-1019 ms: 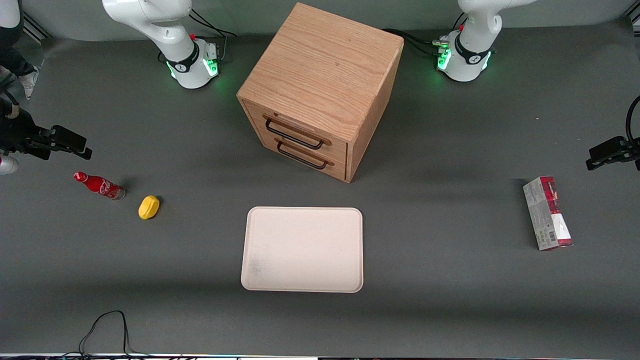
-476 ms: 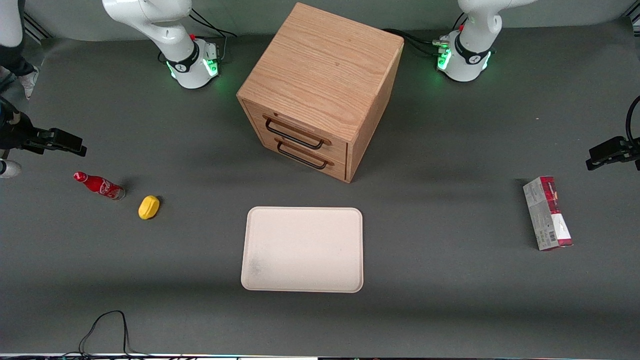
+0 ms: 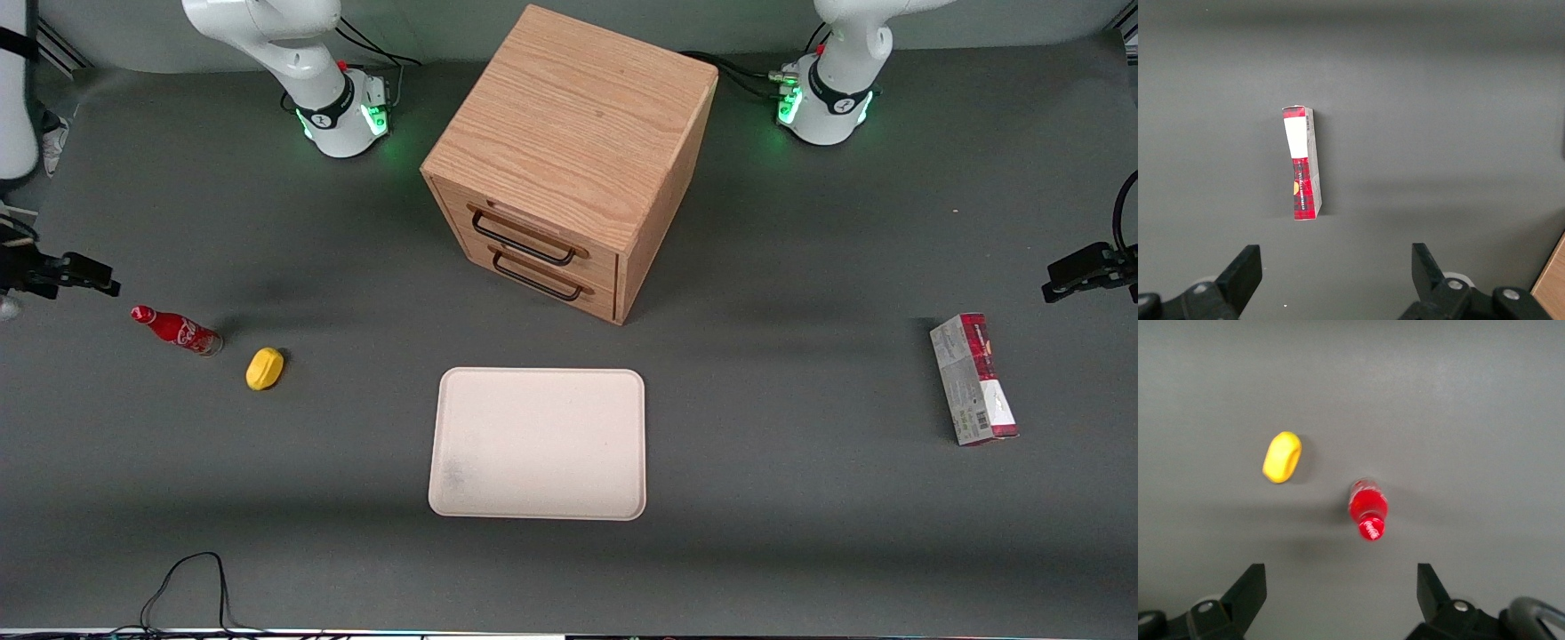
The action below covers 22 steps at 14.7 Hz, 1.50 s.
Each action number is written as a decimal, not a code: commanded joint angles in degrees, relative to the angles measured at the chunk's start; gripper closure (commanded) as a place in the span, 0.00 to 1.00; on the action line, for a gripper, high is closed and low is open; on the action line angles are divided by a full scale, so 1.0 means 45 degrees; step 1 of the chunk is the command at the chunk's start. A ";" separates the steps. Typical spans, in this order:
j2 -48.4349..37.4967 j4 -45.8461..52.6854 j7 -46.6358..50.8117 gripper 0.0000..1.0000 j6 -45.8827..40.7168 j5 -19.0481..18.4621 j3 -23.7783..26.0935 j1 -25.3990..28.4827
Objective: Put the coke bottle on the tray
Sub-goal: 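Lower the open right gripper over the red Coca-Cola bottle and close it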
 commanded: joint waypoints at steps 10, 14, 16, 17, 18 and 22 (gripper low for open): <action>0.0906 -0.3090 -0.3249 0.00 0.5362 0.2332 -0.0797 0.0028; 0.1337 -0.3032 -0.3915 0.00 0.5578 0.2921 -0.0758 -0.0167; 0.1571 -0.3031 -0.3934 0.00 0.5870 0.2941 -0.0700 -0.0187; 0.1669 -0.3031 -0.3934 0.01 0.5910 0.2941 -0.0680 -0.0187; 0.1709 -0.3031 -0.3934 0.02 0.5930 0.2941 -0.0660 -0.0206; 0.1748 -0.3031 -0.3857 0.73 0.5872 0.2941 -0.0641 -0.0207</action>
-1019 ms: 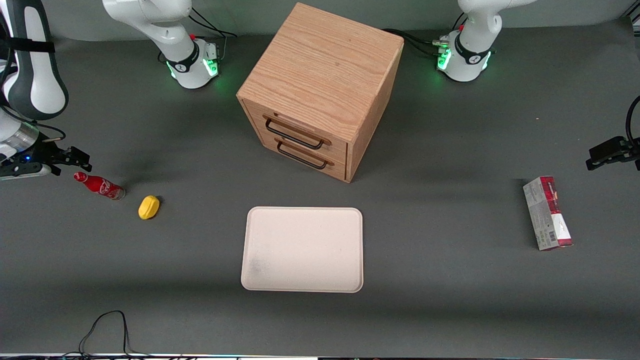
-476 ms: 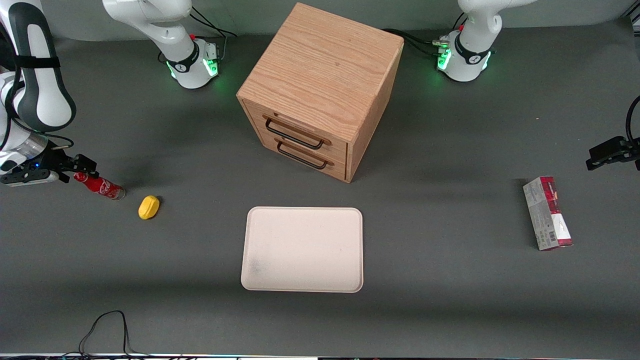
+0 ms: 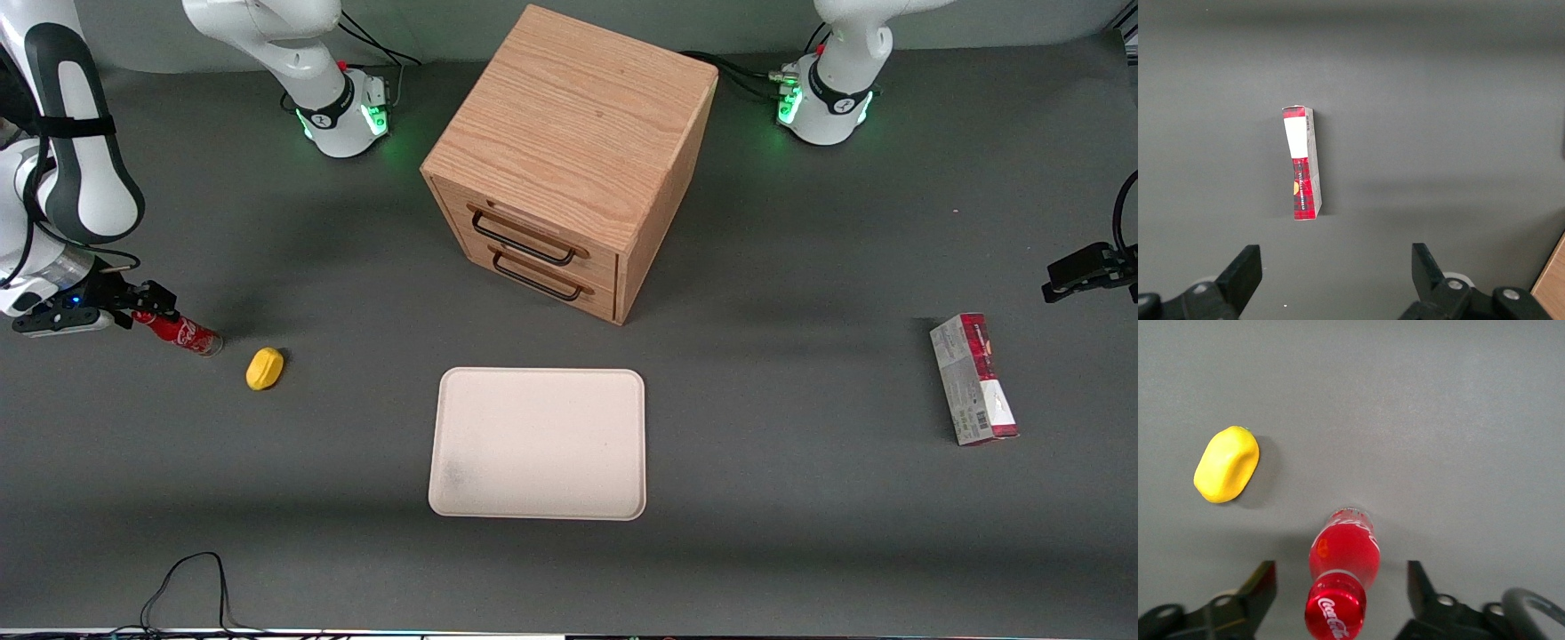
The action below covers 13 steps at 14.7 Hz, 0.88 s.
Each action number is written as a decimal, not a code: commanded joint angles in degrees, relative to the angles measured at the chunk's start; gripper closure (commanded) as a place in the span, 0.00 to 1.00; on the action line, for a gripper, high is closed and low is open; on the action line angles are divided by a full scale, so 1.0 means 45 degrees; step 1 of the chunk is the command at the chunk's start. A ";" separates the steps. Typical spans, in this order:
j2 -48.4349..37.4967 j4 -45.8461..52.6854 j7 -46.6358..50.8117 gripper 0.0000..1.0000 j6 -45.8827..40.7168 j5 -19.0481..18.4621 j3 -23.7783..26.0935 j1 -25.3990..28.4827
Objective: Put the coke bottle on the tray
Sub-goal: 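Lower the open right gripper over the red Coca-Cola bottle and close it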
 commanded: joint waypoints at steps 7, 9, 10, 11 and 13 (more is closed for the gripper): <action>-0.0048 0.0932 0.1183 1.00 -0.0946 0.0428 0.0848 -0.0135; -0.0145 0.2374 0.2412 1.00 -0.2954 0.0331 0.1160 -0.0097; -0.0223 0.3251 0.3076 1.00 -0.4028 0.0273 0.1375 -0.0096; -0.0243 0.4111 0.3721 1.00 -0.5006 0.0253 0.1493 -0.0077; -0.0283 0.5908 0.4932 1.00 -0.6687 0.0001 0.2000 0.0001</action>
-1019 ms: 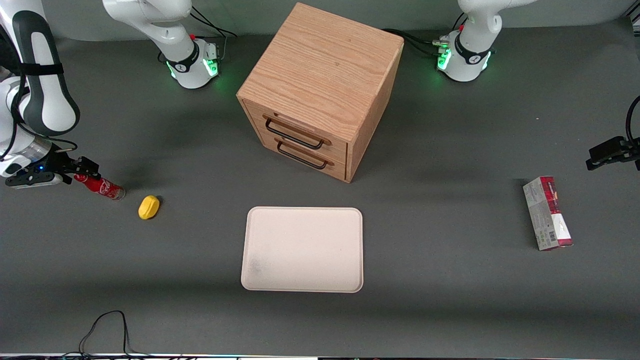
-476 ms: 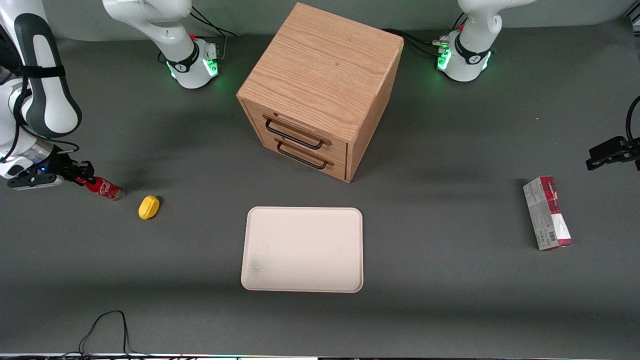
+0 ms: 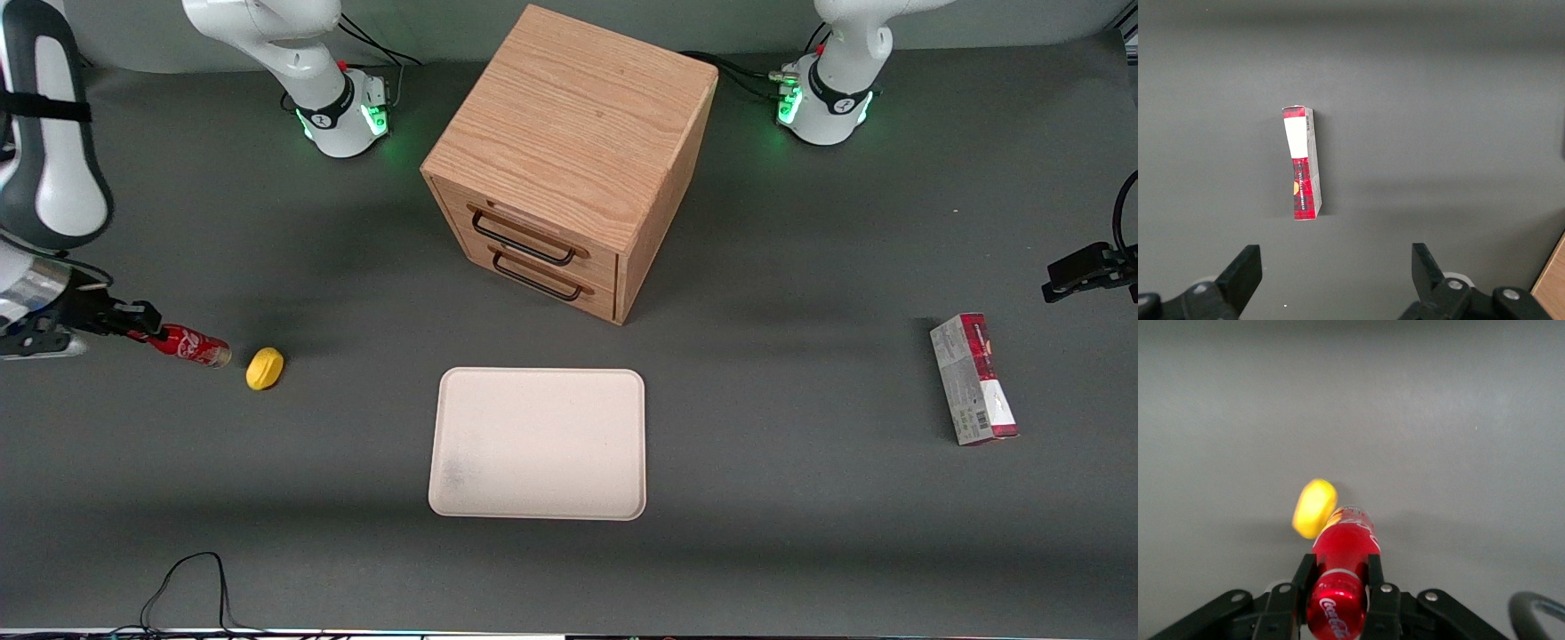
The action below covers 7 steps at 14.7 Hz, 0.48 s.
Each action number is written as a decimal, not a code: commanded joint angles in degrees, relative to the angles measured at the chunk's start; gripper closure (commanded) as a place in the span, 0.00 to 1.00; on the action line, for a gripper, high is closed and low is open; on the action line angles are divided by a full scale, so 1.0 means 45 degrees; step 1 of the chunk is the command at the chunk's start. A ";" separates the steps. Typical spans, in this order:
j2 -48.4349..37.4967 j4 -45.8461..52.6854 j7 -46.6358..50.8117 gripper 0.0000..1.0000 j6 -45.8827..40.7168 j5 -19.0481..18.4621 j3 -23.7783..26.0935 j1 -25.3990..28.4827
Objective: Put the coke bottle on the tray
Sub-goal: 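Lift the bottle with the right gripper and carry it toward the cream tray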
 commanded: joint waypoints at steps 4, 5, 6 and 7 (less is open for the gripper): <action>0.0404 0.5521 0.5333 1.00 -0.3962 -0.1528 0.2610 0.0005; 0.0696 0.6322 0.6000 1.00 -0.4470 -0.1627 0.3041 0.0005; 0.1067 0.7065 0.6549 1.00 -0.4939 -0.1628 0.3529 0.0005; 0.1457 0.7788 0.7134 1.00 -0.5117 -0.1666 0.4133 0.0005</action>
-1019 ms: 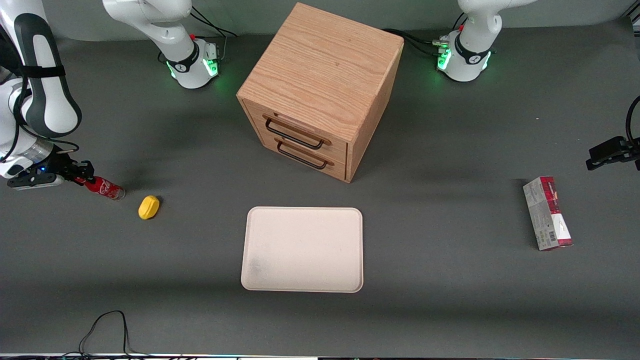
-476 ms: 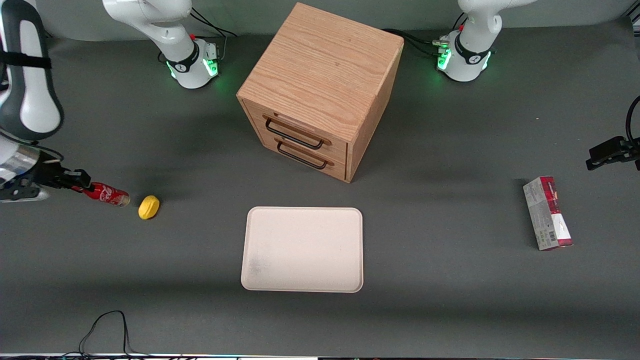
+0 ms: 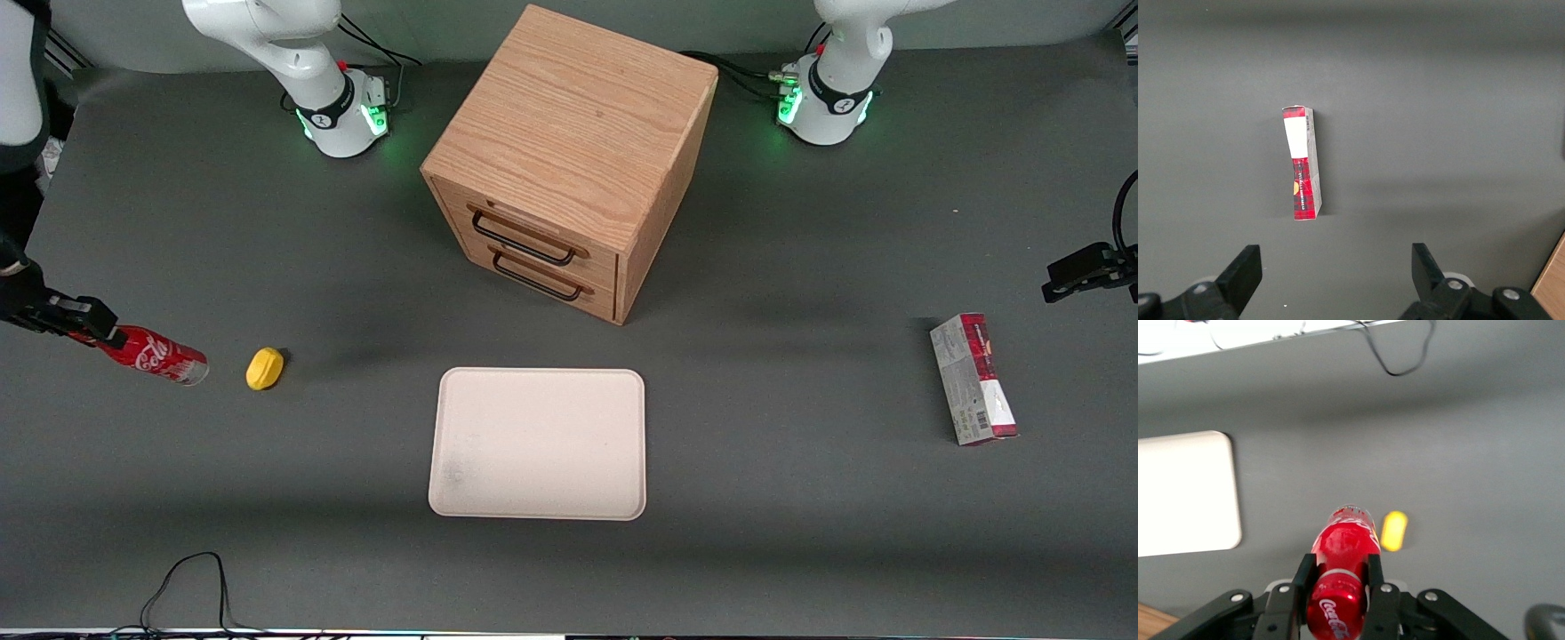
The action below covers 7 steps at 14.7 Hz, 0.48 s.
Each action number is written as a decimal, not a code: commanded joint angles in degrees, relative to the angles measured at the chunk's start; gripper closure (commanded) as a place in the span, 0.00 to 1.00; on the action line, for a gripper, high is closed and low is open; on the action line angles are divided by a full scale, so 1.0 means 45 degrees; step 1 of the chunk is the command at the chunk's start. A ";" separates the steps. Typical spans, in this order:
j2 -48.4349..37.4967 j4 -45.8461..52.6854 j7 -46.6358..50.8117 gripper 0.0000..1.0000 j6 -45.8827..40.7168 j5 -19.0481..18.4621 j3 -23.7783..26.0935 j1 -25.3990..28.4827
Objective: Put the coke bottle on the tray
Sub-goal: 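Lift the bottle with the right gripper and carry it toward the cream tray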
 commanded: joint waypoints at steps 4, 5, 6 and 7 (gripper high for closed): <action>0.3077 0.4176 0.3690 1.00 -0.0802 -0.1711 0.3232 0.0007; 0.3739 0.4703 0.4159 1.00 -0.0783 -0.2198 0.3759 0.0143; 0.4345 0.5133 0.4551 1.00 -0.0686 -0.2744 0.4151 0.0357; 0.4970 0.5505 0.4806 1.00 -0.0569 -0.3175 0.4426 0.0552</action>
